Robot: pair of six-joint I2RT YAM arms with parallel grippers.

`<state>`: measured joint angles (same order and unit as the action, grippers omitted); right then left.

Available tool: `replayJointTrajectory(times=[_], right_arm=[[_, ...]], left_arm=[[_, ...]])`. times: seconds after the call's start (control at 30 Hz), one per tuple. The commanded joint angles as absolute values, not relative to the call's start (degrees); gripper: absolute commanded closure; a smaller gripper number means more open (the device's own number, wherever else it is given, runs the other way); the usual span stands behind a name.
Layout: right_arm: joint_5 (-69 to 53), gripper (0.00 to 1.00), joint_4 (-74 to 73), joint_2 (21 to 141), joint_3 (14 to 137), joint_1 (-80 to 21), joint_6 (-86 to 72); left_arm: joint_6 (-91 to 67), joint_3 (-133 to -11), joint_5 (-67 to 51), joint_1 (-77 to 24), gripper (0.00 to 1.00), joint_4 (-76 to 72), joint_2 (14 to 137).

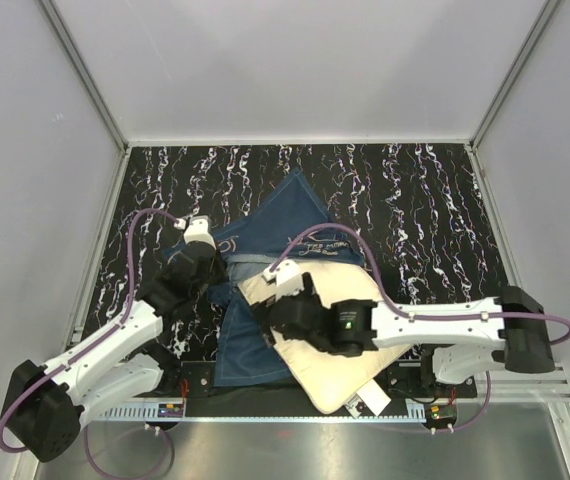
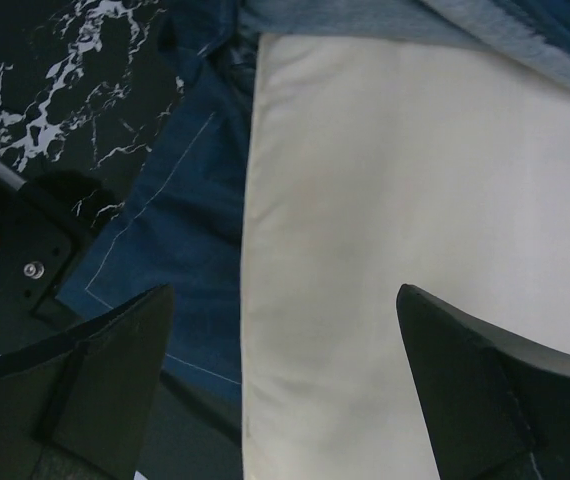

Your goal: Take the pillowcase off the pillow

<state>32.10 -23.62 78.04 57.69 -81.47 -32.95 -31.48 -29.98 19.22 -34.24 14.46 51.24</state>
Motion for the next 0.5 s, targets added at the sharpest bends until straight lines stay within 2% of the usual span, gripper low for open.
replayJointTrajectory(times=[0.0, 0.27, 0.47], right_arm=[[34.54, 0.0, -19.78, 82.17, 60.2, -83.93, -32.43], [40.6, 0.0, -25.56, 95.7, 65.03, -86.3, -34.18], [46.75, 0.03, -39.52, 106.52, 71.36, -87.27, -48.31]], left_arm=[[-30.59, -32.34, 17.05, -34.01, 1.0, 11.6, 51.42], [-30.32, -32.78, 16.7, -34.1, 1.0, 11.78, 50.45], [-30.15, -33.22, 17.23, -34.01, 1.0, 12.3, 49.22]])
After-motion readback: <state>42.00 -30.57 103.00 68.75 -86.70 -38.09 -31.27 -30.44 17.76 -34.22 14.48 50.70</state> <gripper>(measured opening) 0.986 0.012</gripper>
